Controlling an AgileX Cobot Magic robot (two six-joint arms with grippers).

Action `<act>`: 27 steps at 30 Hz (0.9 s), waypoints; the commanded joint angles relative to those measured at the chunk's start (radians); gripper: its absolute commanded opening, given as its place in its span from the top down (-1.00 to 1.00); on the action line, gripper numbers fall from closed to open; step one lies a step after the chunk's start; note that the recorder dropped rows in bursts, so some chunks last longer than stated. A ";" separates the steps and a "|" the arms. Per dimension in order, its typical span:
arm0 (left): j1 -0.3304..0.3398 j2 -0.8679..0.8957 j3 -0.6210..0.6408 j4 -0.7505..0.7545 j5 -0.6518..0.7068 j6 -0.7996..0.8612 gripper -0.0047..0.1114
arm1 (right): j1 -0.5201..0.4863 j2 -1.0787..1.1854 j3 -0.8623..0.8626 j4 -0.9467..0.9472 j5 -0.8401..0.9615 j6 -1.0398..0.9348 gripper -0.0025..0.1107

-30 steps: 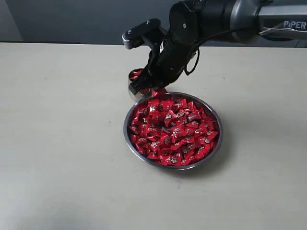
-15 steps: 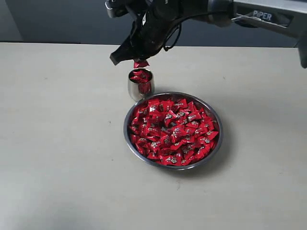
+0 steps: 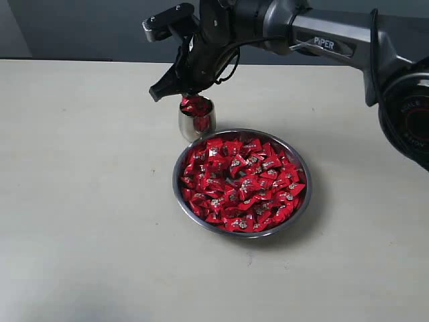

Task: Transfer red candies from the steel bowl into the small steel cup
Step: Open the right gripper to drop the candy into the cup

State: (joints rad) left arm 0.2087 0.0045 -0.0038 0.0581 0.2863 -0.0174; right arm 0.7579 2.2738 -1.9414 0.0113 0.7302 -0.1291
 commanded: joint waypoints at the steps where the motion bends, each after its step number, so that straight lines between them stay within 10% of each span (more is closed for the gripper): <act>1: -0.005 -0.004 0.004 0.006 -0.002 -0.003 0.91 | -0.006 0.004 -0.008 -0.054 -0.007 0.029 0.97; 27: -0.005 -0.004 0.004 0.006 -0.002 -0.003 0.91 | -0.050 0.068 -0.008 0.135 0.014 -0.035 0.97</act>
State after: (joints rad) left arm 0.2087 0.0045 -0.0038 0.0581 0.2863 -0.0174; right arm 0.7113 2.3343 -1.9447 0.1409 0.7350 -0.1489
